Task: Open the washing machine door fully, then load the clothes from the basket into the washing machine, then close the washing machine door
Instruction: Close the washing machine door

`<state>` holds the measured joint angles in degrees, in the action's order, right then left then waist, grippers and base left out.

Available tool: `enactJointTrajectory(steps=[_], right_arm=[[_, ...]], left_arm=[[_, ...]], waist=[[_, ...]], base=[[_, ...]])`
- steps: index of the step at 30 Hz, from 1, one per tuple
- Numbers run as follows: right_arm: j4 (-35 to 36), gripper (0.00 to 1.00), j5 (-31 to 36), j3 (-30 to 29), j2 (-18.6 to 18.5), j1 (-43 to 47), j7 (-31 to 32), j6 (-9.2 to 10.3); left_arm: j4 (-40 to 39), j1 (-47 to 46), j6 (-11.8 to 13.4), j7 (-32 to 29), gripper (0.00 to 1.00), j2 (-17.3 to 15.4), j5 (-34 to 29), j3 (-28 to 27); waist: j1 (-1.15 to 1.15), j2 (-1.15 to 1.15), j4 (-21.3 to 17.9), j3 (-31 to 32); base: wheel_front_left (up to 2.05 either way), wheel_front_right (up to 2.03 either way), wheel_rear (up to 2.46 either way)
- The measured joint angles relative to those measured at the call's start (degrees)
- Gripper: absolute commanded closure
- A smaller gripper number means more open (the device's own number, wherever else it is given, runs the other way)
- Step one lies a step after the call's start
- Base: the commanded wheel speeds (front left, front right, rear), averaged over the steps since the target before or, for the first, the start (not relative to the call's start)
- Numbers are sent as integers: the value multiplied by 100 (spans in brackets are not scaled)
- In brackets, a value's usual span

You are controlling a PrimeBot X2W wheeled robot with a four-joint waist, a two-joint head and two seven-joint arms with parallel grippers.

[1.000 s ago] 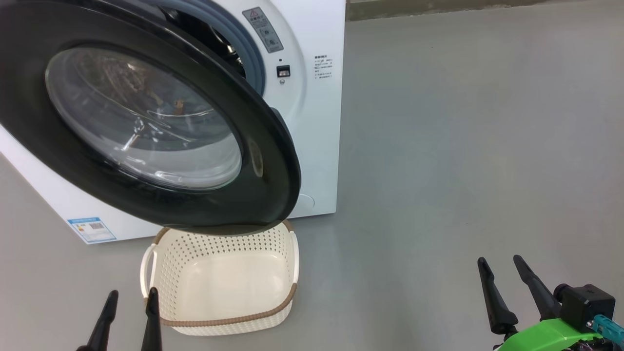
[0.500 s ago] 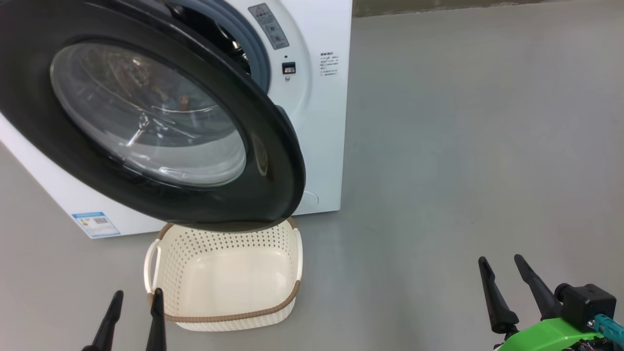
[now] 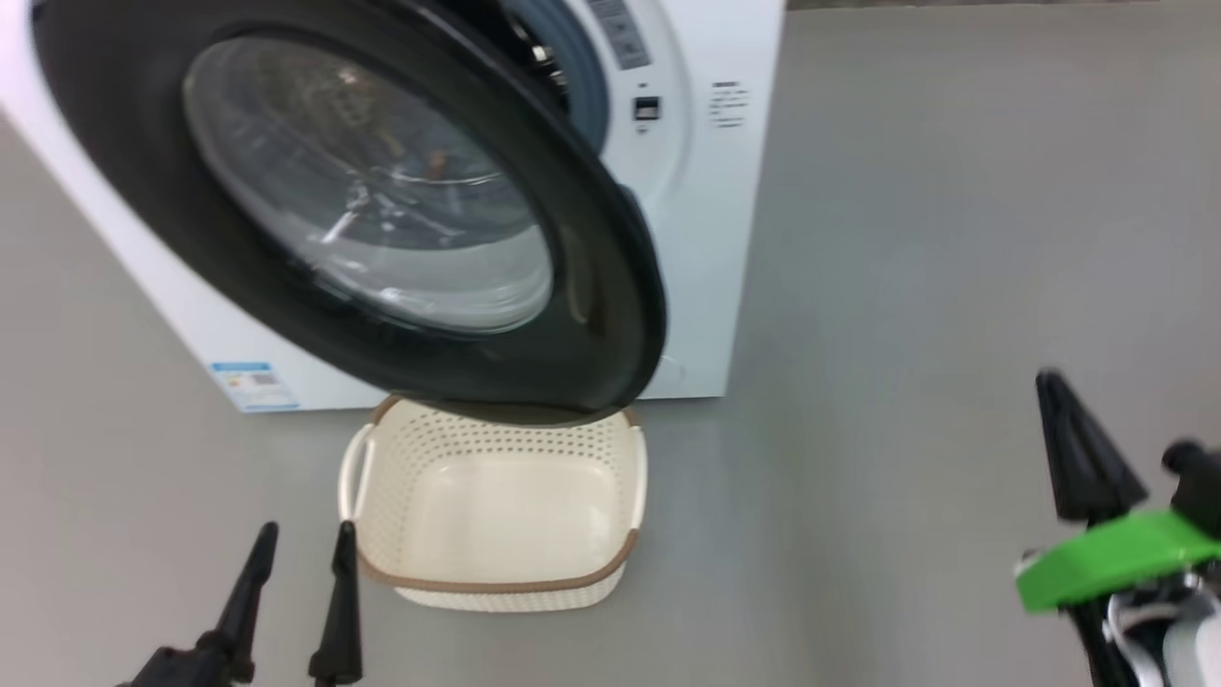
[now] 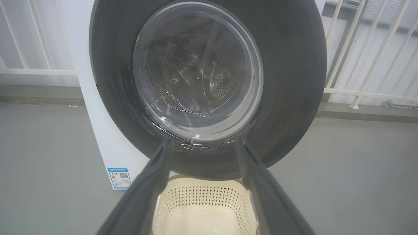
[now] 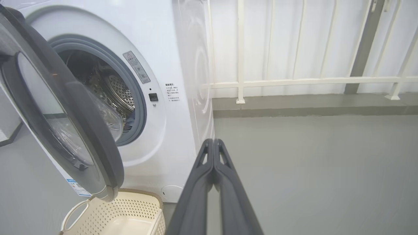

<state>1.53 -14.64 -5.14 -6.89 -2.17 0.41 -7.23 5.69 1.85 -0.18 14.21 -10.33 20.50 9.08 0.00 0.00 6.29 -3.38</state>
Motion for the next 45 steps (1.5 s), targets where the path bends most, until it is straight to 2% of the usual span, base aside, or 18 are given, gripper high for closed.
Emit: enactJointTrajectory(steps=[11,29,38,45], right_arm=[[-364,100,-212,573,-309,-995,1,0],[-983,100,-823,2475,-431,-1971,103,0],[-2138,100,-1084,2529,-533,-2542,-8,0],[-2759,100,-1232,2435,-564,-2874,-191,0]], left_arm=[[370,-383,-181,2,0,249,-152,298],[573,-555,-390,10,0,479,-263,365],[682,-677,-485,10,0,608,-352,393],[754,-677,-533,10,0,678,-350,392]], waist=[[0,0,711,-1],[0,0,1911,50],[0,0,2252,-89],[0,0,2317,-124]], base=[[0,0,0],[0,0,0],[0,0,0],[0,0,0]])
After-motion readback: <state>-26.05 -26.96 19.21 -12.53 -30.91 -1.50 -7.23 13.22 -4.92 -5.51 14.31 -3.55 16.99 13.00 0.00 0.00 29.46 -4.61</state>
